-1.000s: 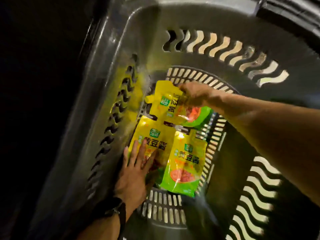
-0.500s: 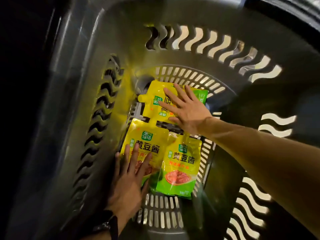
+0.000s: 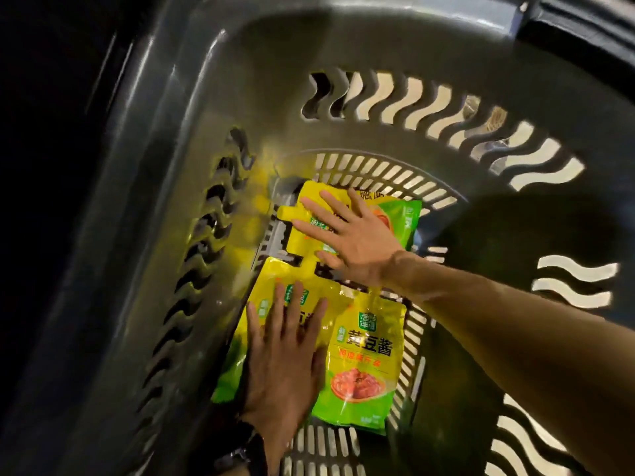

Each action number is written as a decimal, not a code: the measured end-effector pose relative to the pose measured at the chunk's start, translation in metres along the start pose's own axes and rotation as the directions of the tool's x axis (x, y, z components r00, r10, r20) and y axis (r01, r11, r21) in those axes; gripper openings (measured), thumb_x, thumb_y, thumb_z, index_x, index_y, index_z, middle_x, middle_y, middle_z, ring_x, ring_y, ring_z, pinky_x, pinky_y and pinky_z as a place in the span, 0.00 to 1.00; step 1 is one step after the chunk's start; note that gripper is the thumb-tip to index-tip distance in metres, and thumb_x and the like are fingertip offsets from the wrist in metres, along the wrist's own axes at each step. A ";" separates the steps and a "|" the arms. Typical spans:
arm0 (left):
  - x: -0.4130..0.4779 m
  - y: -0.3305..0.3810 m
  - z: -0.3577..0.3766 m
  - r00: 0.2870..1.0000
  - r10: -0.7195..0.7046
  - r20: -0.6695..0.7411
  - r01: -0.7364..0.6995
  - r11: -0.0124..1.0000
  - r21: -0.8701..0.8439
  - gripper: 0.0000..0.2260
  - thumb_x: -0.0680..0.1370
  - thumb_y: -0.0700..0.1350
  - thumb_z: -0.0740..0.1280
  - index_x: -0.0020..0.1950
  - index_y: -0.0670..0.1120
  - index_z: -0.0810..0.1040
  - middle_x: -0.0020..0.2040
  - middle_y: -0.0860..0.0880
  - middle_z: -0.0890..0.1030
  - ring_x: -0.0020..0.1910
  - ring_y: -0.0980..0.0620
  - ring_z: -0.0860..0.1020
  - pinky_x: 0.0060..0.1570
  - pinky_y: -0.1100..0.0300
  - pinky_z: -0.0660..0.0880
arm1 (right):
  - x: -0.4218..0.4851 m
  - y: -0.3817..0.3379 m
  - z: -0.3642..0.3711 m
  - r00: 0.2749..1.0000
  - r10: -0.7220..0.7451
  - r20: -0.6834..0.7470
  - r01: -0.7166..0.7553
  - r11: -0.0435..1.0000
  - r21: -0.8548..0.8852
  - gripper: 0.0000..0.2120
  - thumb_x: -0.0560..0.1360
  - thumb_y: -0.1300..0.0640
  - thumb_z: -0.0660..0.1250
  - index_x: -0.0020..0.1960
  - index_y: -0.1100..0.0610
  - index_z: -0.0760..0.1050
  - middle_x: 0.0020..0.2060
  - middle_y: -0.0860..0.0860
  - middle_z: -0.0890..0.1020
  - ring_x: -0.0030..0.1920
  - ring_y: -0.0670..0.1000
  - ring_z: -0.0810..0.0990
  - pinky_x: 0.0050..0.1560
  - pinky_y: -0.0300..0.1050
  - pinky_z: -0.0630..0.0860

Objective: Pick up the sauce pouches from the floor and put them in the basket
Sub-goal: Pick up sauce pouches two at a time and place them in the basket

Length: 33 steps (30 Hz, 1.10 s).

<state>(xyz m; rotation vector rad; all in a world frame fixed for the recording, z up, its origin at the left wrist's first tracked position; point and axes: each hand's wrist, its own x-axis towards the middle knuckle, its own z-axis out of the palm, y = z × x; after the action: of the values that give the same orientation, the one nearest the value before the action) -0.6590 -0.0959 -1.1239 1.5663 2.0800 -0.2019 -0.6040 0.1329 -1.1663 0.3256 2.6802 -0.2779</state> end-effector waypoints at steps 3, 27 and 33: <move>-0.001 -0.007 0.016 0.999 0.016 -0.028 -0.015 1.000 0.018 0.29 0.81 0.58 0.49 0.81 0.51 0.58 0.81 0.40 0.53 0.80 0.36 0.52 0.71 0.27 0.55 | 0.001 0.004 0.012 1.000 0.018 -0.008 -0.018 1.000 -0.008 0.29 0.80 0.38 0.44 0.80 0.41 0.45 0.81 0.50 0.49 0.79 0.60 0.53 0.72 0.68 0.55; -0.022 -0.008 0.027 0.997 -0.075 -0.014 0.076 0.996 0.043 0.28 0.81 0.61 0.49 0.81 0.54 0.56 0.82 0.43 0.54 0.80 0.38 0.55 0.71 0.28 0.56 | -0.045 0.033 0.026 0.992 0.093 -0.083 -0.091 0.996 0.020 0.27 0.83 0.43 0.46 0.81 0.48 0.53 0.80 0.54 0.55 0.80 0.60 0.52 0.77 0.63 0.53; -0.022 -0.005 0.029 0.994 -0.097 -0.048 0.098 0.995 0.009 0.27 0.83 0.60 0.41 0.81 0.54 0.54 0.82 0.43 0.51 0.80 0.38 0.51 0.72 0.28 0.52 | -0.040 0.033 0.023 0.995 0.103 0.006 -0.103 0.995 -0.007 0.27 0.84 0.43 0.43 0.80 0.43 0.40 0.81 0.52 0.43 0.80 0.58 0.41 0.79 0.59 0.40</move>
<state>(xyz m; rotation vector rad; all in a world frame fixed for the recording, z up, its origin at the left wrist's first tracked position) -0.6501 -0.1281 -1.1388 1.4910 2.1980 -0.2134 -0.5505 0.1513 -1.1745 0.4578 2.6470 -0.2377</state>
